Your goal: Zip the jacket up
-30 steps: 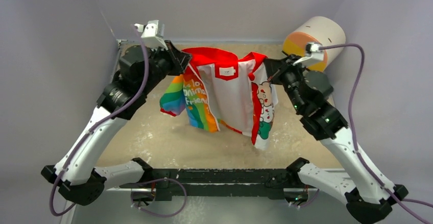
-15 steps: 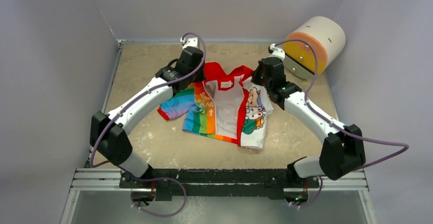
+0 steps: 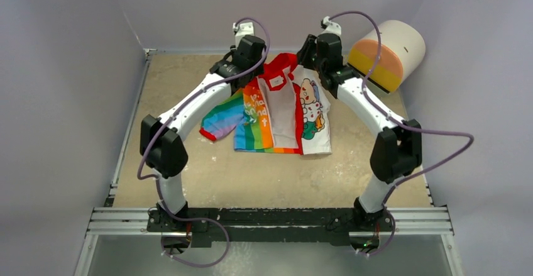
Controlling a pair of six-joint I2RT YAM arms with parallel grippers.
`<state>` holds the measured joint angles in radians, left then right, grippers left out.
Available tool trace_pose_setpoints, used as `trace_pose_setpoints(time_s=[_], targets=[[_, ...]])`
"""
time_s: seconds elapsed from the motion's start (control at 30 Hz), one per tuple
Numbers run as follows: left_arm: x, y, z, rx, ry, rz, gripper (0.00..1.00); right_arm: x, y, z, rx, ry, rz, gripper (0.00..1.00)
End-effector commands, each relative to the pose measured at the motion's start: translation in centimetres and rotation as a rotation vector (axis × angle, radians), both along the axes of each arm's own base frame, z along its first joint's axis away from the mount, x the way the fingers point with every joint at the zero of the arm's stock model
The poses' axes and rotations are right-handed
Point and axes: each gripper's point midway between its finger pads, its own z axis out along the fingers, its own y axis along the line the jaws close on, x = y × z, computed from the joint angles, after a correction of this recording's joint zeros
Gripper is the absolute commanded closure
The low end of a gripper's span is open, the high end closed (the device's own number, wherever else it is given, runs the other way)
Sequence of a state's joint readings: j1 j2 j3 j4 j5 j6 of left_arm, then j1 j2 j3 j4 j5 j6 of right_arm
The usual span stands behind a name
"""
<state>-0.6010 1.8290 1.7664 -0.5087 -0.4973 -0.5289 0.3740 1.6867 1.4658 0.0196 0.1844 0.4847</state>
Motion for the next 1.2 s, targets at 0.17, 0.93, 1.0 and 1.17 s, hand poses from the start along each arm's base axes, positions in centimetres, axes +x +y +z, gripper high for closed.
trace_pose_setpoints(time_s=[0.17,0.93,1.0,1.17], targets=[[1.6,0.8,1.5,0.036,-0.013,-0.013,0.37,0.0,0.3,-0.8,-0.022,0.056,0.079,0.3],[-15.1,-0.6,-6.9,-0.215,0.277,-0.298,0.34,-17.9,-1.0,-12.1,-0.197,0.332,0.137,0.27],[-15.8,-0.3,-7.1,-0.22,0.277,-0.299,0.34,-18.3,-1.5,-13.4,-0.222,0.363,0.126,0.3],[-17.2,1.0,-7.1,-0.216,0.269,-0.294,0.34,-19.1,-1.6,-15.5,-0.295,0.422,0.107,0.33]])
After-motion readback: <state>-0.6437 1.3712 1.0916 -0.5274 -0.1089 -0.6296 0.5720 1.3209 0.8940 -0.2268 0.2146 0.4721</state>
